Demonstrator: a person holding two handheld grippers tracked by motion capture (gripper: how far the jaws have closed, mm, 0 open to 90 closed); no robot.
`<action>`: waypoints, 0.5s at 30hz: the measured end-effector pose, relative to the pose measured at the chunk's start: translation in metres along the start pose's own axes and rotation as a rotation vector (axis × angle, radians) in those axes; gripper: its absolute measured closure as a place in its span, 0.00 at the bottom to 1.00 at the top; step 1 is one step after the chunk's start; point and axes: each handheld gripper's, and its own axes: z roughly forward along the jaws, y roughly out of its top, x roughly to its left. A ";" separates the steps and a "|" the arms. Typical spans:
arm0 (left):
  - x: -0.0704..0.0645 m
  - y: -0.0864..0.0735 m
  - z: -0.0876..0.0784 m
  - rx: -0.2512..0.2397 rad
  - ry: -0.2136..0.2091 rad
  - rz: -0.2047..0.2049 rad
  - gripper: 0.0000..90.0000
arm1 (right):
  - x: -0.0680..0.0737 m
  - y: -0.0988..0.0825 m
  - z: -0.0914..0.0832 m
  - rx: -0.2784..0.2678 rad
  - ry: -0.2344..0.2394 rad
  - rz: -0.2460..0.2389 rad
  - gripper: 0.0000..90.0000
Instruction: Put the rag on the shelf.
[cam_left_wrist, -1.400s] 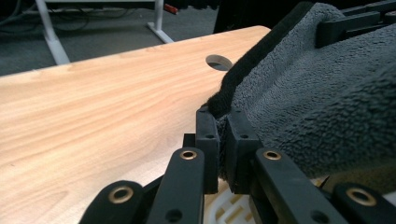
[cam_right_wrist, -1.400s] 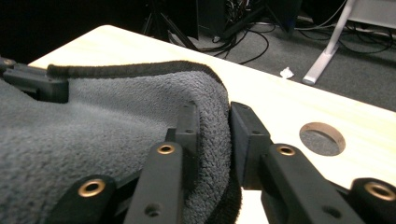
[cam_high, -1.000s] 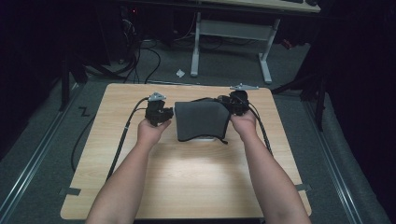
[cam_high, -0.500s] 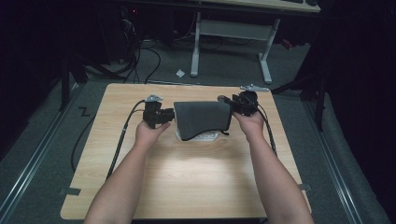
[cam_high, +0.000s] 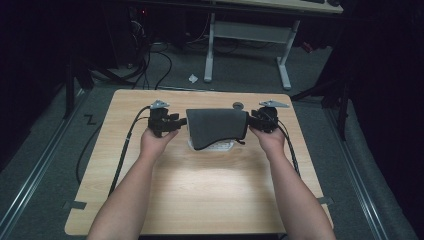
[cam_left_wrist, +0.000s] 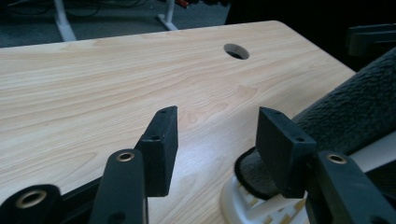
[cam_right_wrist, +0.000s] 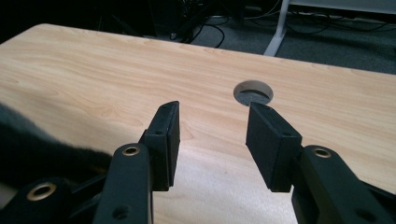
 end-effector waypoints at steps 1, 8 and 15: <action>0.001 -0.001 -0.002 -0.009 0.008 0.002 0.54 | 0.000 -0.001 -0.001 0.004 -0.004 -0.004 0.61; 0.007 -0.013 -0.015 -0.018 0.043 -0.012 0.54 | 0.000 -0.011 -0.011 -0.005 -0.021 -0.030 0.60; 0.006 -0.034 -0.028 -0.034 0.058 -0.017 0.51 | 0.003 -0.020 -0.031 -0.015 -0.037 -0.044 0.57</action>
